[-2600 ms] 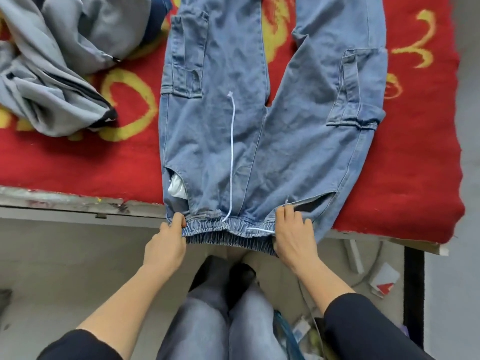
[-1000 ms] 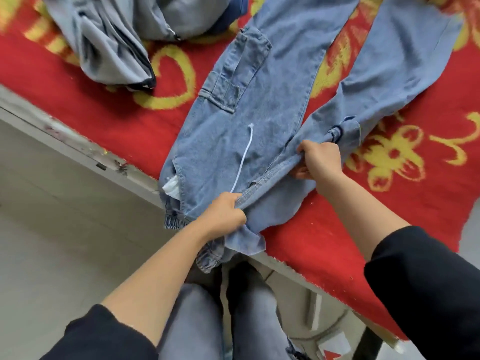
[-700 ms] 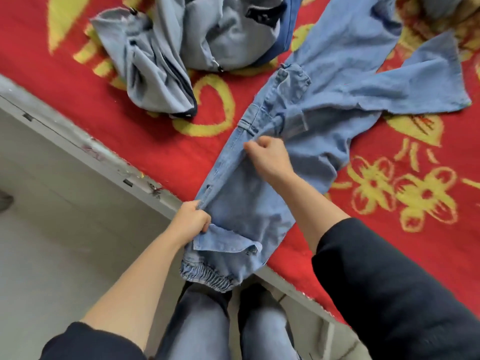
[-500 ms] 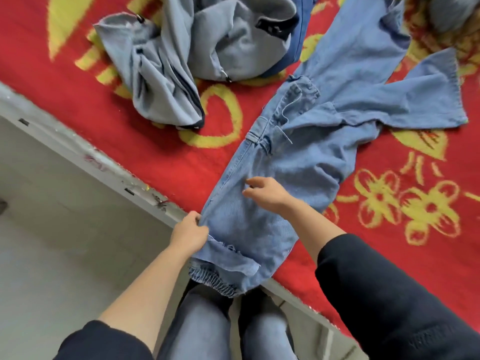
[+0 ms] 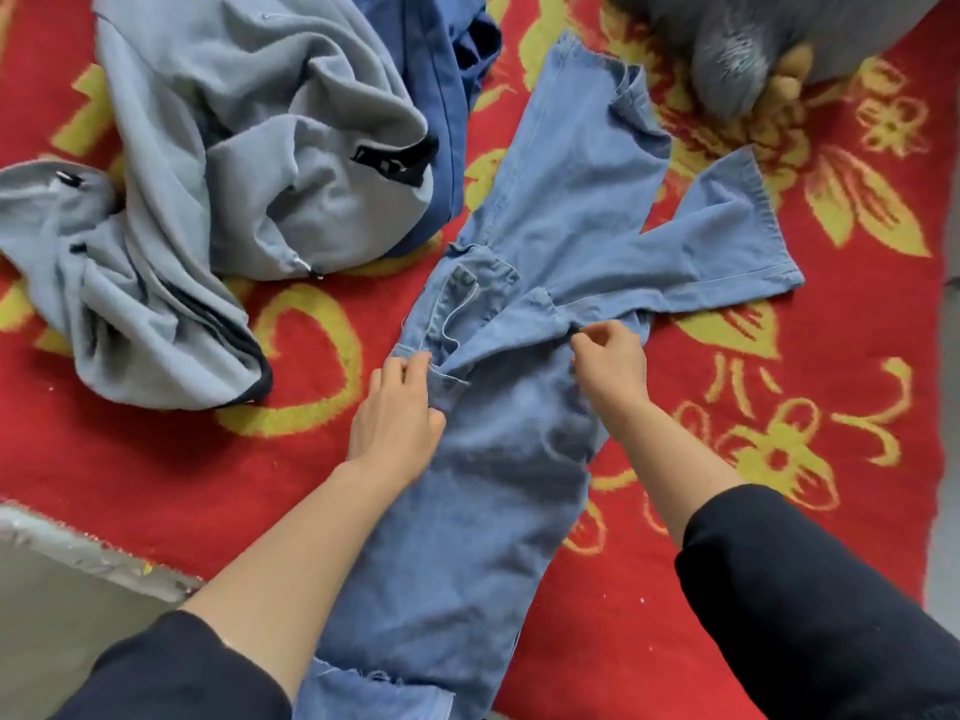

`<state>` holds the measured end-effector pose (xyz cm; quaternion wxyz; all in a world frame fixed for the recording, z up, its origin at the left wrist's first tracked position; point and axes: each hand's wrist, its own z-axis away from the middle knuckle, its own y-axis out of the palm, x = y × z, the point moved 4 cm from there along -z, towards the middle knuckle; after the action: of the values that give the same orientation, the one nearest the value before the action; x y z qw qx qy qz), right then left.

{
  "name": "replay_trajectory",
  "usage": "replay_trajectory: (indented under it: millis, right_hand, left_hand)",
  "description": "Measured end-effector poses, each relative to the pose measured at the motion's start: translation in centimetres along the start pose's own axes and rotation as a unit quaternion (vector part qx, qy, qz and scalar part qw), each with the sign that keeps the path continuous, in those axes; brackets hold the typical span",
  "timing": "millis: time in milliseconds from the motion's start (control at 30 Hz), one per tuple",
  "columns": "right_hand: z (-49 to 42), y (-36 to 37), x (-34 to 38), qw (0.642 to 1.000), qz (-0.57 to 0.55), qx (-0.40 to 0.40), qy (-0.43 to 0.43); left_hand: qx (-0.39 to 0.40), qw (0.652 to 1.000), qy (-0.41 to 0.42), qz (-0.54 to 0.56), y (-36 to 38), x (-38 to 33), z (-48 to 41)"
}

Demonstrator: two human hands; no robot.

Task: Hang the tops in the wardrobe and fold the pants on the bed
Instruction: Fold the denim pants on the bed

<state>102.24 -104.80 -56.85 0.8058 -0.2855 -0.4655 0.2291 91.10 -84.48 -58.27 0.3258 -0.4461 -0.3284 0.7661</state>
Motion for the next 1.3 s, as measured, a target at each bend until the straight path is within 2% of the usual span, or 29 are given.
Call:
replay_trajectory:
  millis: [133,233,367,467,633,667,733,800,867,933,1000,1067,1133,1200,1300]
  right_hand:
    - [-5.6,-3.4,-1.7,0.994,-0.042,-0.074,0.065]
    - [-8.9,-4.8,-3.0,0.983,-0.066,-0.117,0.122]
    - [-12.6,-5.3,-4.9,0.942,-0.182,-0.188,0.210]
    - [-14.5,-5.4,-5.6,0.906,-0.257,-0.227,0.247]
    - [-17.6,-6.8,-3.1,0.848,-0.364,-0.311,0.226]
    - [-18.2,-7.1,-2.0,0.845,-0.370,-0.316,0.221]
    - [-19.8,-7.8,1.3,0.863,-0.350,-0.316,0.179]
    - [-21.7,-8.3,6.3,0.898,-0.304,-0.308,0.078]
    - [-23.6,-7.4,11.7,0.917,-0.280,-0.282,-0.025]
    - [-24.4,-5.3,16.8,0.941,-0.254,-0.196,-0.112]
    - [-24.9,-1.8,19.5,0.971,-0.195,-0.064,-0.126]
    - [-24.9,1.3,19.4,0.992,-0.076,0.031,-0.091]
    - [-24.1,3.8,17.6,0.989,0.052,0.084,-0.110]
    - [-22.7,5.3,14.7,0.970,0.162,0.115,-0.139]
    - [-20.6,5.5,11.0,0.949,0.244,0.098,-0.176]
  left_hand:
    - [0.046,0.995,0.079,-0.028,0.7,-3.8,-4.8]
    - [0.041,0.987,0.144,-0.056,1.3,-5.6,-8.1]
    - [0.062,0.970,0.229,-0.042,2.1,-7.5,-11.9]
    - [0.055,0.972,0.229,0.017,1.8,-7.1,-13.8]
    - [0.053,0.981,0.162,0.093,1.0,-5.5,-15.4]
    - [0.052,0.982,0.146,0.112,0.9,-5.4,-15.7]
    - [0.059,0.978,0.112,0.165,0.8,-5.1,-16.2]
    - [0.083,0.958,0.074,0.265,0.8,-4.8,-16.5]
    - [0.093,0.919,0.022,0.383,0.8,-4.2,-16.4]
    - [0.073,0.871,-0.050,0.484,0.8,-3.2,-16.2]
    - [0.052,0.828,-0.106,0.548,1.1,-2.5,-16.1]
    - [0.050,0.815,-0.128,0.563,1.4,-2.3,-16.3]
    - [0.057,0.806,-0.137,0.573,1.6,-2.0,-16.5]
    - [0.054,0.798,-0.136,0.584,1.7,-1.6,-16.4]
    - [0.026,0.785,-0.146,0.601,1.7,-0.8,-15.5]
